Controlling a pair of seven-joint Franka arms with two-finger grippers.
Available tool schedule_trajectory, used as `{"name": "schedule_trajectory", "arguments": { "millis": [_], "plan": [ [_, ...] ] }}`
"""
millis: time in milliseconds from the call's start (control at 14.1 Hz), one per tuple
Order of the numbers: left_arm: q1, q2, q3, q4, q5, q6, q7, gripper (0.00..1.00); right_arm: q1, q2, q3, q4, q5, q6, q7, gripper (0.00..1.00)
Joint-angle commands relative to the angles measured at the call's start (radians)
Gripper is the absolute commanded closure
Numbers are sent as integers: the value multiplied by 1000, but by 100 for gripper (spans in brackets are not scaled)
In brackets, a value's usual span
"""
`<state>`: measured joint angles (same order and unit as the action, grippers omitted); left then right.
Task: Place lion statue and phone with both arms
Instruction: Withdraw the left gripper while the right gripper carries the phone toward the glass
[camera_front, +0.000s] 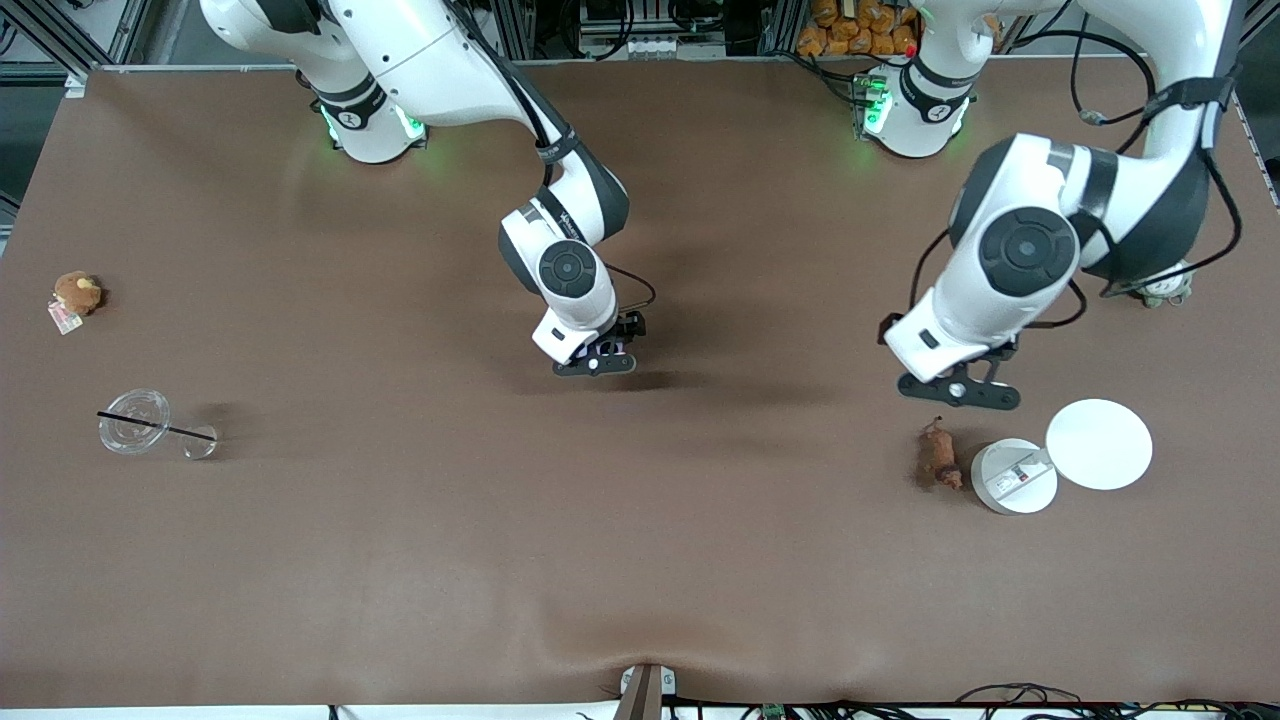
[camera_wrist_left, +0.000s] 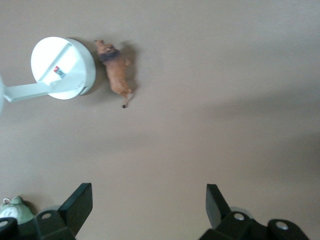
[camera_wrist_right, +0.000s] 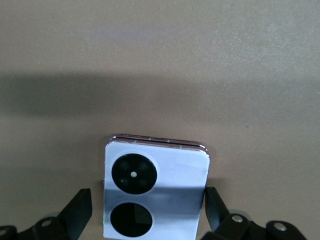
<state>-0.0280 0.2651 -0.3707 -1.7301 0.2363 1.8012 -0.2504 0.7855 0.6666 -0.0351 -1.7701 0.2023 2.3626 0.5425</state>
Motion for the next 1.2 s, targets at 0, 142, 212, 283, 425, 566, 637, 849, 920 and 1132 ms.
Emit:
{"name": "schedule_trajectory", "arguments": {
  "millis": [0, 142, 212, 283, 425, 566, 637, 849, 920, 1132],
  "plan": [
    [0, 3, -36, -9, -15, -8, -32, 0, 18, 14, -9, -15, 17, 41, 10, 0],
    [-7, 11, -39, -6, -14, -8, -30, 0, 23, 22, -9, -15, 16, 50, 10, 0],
    [-13, 11, -39, -3, -14, -8, -29, 0, 24, 22, -9, -15, 16, 50, 11, 0],
    [-13, 11, -39, 13, -14, -8, -21, 0, 24, 21, -9, -15, 16, 47, 11, 22],
    [-12, 14, -39, 53, -15, -28, -13, 0, 23, 16, -9, -3, 8, 27, 16, 99],
    [-9, 14, -39, 130, -15, -103, -12, 0, 11, 5, -14, 10, 6, -20, 16, 100],
    [-4, 14, -40, 171, -17, -136, -6, 0, 8, -1, -19, 41, 5, -79, 22, 100],
    [17, 3, -30, 300, -61, -222, -7, 0, 6, -22, -100, 161, 5, -302, 48, 100],
    [46, 0, -31, 328, -80, -239, -7, 0, 1, -22, -135, 188, 6, -319, 48, 100],
    [124, -38, -34, 354, -109, -249, -10, 0, -26, -47, -245, 199, 6, -318, 34, 100]
  ]
}}
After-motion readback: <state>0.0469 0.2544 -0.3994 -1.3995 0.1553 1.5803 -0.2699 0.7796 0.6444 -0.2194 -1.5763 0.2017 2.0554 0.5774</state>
